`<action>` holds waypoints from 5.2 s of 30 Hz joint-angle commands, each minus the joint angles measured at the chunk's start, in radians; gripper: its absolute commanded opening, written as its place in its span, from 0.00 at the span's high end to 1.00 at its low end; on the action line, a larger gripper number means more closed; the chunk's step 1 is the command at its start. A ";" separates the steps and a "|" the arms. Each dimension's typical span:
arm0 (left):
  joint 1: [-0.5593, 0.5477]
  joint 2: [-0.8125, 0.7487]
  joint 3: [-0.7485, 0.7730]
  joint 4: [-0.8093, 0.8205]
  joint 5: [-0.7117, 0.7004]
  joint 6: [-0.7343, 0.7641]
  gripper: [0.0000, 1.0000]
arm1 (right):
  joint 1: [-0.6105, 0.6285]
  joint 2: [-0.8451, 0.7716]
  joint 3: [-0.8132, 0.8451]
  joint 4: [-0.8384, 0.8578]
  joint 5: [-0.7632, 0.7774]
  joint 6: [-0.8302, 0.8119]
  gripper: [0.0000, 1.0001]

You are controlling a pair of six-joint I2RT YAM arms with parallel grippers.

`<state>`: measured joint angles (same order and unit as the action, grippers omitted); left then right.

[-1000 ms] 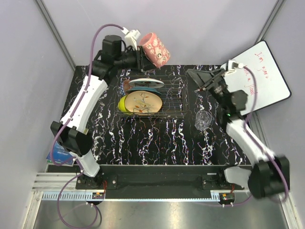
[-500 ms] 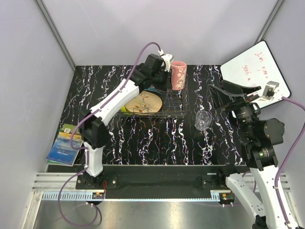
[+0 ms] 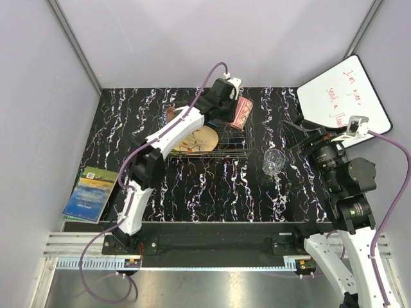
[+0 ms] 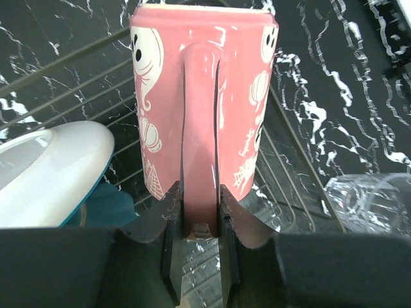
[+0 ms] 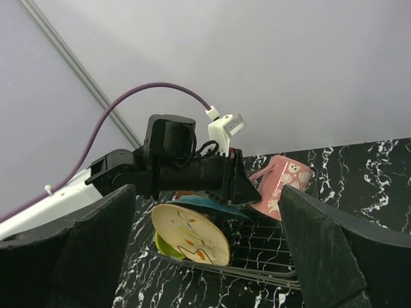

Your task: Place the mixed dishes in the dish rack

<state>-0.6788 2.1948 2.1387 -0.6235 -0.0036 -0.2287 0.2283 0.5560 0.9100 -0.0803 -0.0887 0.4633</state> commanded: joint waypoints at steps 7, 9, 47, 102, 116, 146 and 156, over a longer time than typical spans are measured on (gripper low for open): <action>0.025 0.060 0.136 0.298 -0.025 -0.009 1.00 | 0.000 0.044 -0.002 -0.027 0.043 -0.037 0.00; 0.030 0.057 0.109 0.330 -0.024 -0.008 1.00 | 0.000 0.059 -0.003 -0.027 0.037 -0.035 0.00; 0.031 -0.053 -0.322 0.397 0.125 -0.017 1.00 | -0.032 0.686 0.128 0.275 0.038 -0.106 0.00; -0.010 -0.086 -0.393 0.366 0.108 -0.001 1.00 | -0.043 1.550 0.811 -0.079 -0.467 0.014 0.57; -0.024 -0.018 -0.289 0.389 0.119 -0.037 1.00 | -0.018 1.474 0.771 -0.055 -0.497 0.021 0.66; -0.018 -0.036 -0.303 0.377 0.103 -0.027 1.00 | -0.061 1.472 0.897 -0.139 -0.433 -0.038 0.44; 0.008 -0.138 -0.280 0.352 0.076 0.008 1.00 | -0.087 1.487 0.882 -0.138 -0.434 -0.037 0.41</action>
<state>-0.6685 2.1662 1.8427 -0.2615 0.0410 -0.2428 0.1501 2.0453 1.7782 -0.2302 -0.5316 0.4397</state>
